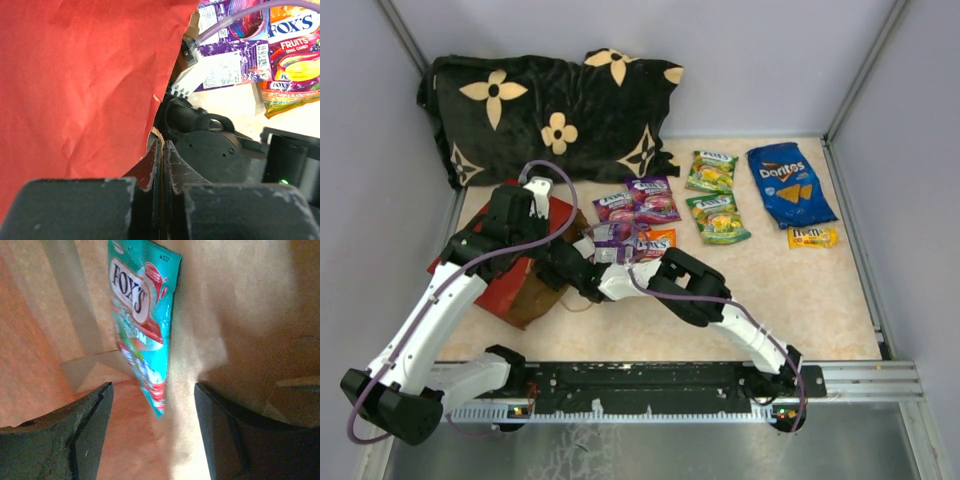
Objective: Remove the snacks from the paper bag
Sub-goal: Take out the snack from the paper bag.
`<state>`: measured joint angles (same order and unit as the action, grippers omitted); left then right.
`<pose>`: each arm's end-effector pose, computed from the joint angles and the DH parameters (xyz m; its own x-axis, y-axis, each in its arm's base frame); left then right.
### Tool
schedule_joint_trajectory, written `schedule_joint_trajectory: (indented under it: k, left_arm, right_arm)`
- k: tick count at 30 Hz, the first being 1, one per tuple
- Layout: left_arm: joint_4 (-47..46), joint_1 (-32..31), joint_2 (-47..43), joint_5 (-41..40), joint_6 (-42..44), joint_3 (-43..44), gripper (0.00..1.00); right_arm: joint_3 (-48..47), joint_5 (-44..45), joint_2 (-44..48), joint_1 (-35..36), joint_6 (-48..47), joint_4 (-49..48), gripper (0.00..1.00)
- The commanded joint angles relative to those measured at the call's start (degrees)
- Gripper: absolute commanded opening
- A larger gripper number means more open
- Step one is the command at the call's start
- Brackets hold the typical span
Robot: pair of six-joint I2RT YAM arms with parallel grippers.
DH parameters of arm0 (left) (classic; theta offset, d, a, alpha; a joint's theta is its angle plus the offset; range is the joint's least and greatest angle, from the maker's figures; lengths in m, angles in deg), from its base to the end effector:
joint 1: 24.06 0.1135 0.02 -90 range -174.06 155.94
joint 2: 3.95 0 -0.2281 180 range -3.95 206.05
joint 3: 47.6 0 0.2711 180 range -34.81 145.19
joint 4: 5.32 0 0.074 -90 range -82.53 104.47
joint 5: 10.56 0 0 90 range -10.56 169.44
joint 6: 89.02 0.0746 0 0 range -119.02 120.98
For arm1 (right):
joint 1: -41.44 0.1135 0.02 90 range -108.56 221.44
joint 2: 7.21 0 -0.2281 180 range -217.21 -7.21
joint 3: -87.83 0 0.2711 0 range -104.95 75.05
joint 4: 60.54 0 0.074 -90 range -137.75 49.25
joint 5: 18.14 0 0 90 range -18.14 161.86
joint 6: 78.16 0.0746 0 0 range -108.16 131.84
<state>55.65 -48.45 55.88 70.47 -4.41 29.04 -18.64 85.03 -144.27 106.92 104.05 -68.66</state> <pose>0.2515 -0.1012 0.2862 -0.6604 0.1976 -0.7244 0.2451 0.9686 0.0408 0.2462 0.4987 0.0749 -0.7918 0.6086 -0.0514 0.1893 0.3245 0.9268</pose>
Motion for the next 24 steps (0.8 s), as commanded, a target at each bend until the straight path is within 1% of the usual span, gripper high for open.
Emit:
schedule_joint_trajectory:
  k: [1, 5, 9, 14, 16, 17, 18, 19, 20, 22, 24]
  left_arm:
    - [0.7, -0.1, -0.5, 4.2, -0.2, 1.2, 0.03]
    - [0.7, -0.1, -0.5, 5.7, -0.6, 0.6, 0.02]
    - [0.7, -0.1, -0.5, 5.9, -1.1, 1.0, 0.0]
    - [1.4, -0.1, -0.4, 6.4, -0.9, 2.3, 0.0]
    - [1.7, -0.1, -0.2, 6.4, -0.7, 2.8, 0.0]
    - [2.0, -0.1, -0.1, 6.3, -0.7, 3.0, 0.0]
    - [2.0, -0.1, 0.1, 6.3, -0.6, 3.3, 0.0]
    - [2.1, -0.1, 0.1, 6.2, -0.7, 3.5, 0.0]
    - [2.2, -0.1, 0.3, 6.1, -0.6, 3.6, 0.0]
    - [2.2, -0.1, 0.3, 5.4, -0.8, 3.6, 0.01]
    - [2.2, -0.1, 0.2, 3.9, -1.0, 3.5, 0.01]
  right_arm:
    - [-5.2, 3.5, -3.7, 0.6, 0.9, 8.5, 0.68]
    - [-9.1, 4.8, -6.5, 0.7, 0.2, 11.9, 0.68]
    - [-16.4, 5.1, -11.2, 0.8, 1.8, 16.1, 0.66]
    - [-30.0, 5.6, -19.4, 1.3, 3.2, 22.1, 0.54]
    - [-35.4, 6.1, -22.3, 1.5, 2.7, 24.0, 0.47]
    - [-37.2, 6.4, -23.2, 1.5, 1.9, 24.1, 0.36]
    - [-37.6, 6.3, -23.4, 1.5, 0.9, 22.8, 0.24]
    - [-36.3, 6.2, -22.7, 1.4, -1.2, 20.2, 0.11]
    - [-34.0, 6.2, -21.1, 1.4, -3.9, 17.1, 0.0]
    - [-27.7, 6.1, -16.0, 1.4, -12.0, 11.7, 0.0]
    - [-18.2, 4.8, -8.8, 1.4, -17.0, 5.8, 0.0]
